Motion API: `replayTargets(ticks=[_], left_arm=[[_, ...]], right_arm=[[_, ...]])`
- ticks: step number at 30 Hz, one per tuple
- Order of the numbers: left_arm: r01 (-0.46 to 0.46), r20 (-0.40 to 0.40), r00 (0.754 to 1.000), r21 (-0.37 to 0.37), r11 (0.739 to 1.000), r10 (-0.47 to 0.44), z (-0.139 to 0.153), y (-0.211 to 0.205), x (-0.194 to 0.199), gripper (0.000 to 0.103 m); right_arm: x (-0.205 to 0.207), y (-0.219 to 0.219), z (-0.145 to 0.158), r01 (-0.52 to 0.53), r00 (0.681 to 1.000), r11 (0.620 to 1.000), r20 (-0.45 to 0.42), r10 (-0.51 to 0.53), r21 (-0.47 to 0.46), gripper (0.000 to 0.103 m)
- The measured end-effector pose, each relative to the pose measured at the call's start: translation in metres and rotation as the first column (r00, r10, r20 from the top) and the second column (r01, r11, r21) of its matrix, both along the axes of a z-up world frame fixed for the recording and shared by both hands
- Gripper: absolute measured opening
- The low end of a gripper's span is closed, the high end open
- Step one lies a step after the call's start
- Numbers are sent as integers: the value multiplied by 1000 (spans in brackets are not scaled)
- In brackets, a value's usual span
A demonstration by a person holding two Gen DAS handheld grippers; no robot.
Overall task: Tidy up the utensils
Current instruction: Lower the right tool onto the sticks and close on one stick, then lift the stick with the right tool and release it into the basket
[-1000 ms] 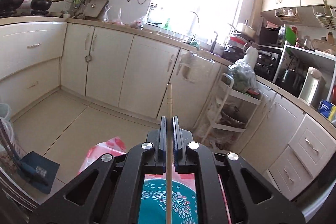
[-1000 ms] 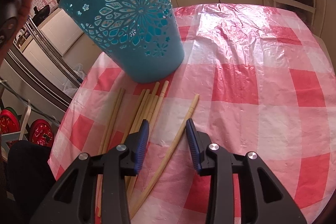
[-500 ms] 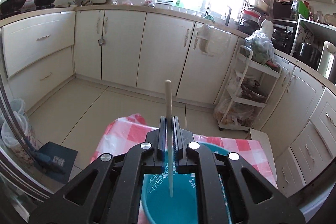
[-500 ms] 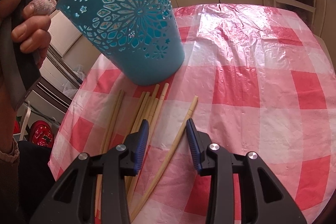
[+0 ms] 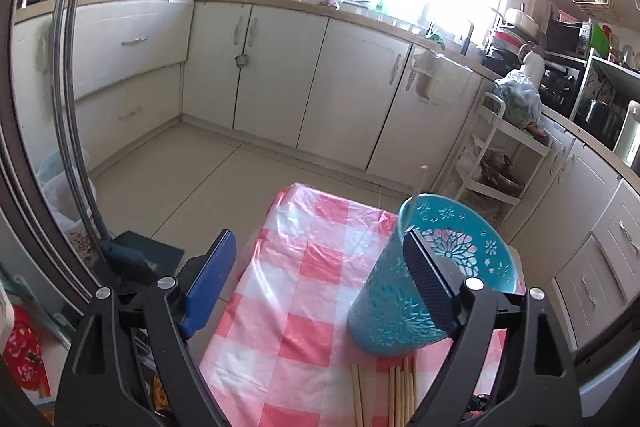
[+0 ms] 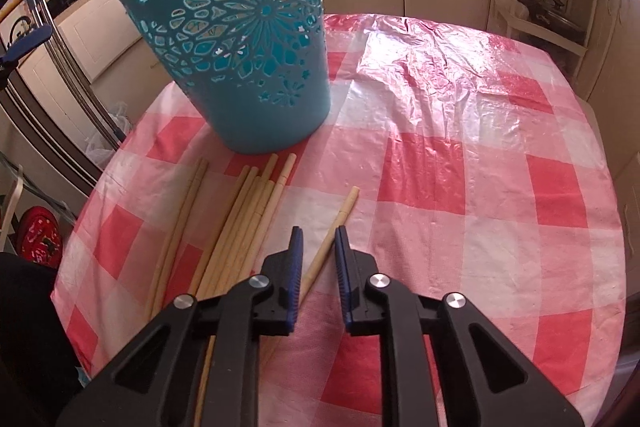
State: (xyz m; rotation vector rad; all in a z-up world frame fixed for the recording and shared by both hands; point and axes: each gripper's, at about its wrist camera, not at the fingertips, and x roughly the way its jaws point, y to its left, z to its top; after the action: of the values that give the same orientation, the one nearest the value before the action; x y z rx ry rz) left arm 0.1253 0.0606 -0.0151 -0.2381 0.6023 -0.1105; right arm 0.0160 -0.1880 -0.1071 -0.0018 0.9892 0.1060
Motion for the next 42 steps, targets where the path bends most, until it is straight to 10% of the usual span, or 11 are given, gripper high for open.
replayTargets(ticks=[13,18,25,33,42], left_arm=[[-35,-45,999,-88,996,32,-6,28,8,82],[-46,-83,996,-100,994,38,-14,30,13,82],[-65,-96,994,-110,992,54,-18,31,15,82],[-73,-105,993,-105,992,62,-22,33,16,82],[-90,-90,993,-108,990,80,-19,34,13,82]], right_arm=[[0,18,6,-63,994,982,-103,45,-180,8],[-17,-4,21,-15,994,1000,-106,15,0,6],[-53,-31,98,-24,998,955,57,7,295,6],[-42,-8,187,-147,961,903,276,33,403,6],[9,6,256,-71,808,938,571,-145,339,6]])
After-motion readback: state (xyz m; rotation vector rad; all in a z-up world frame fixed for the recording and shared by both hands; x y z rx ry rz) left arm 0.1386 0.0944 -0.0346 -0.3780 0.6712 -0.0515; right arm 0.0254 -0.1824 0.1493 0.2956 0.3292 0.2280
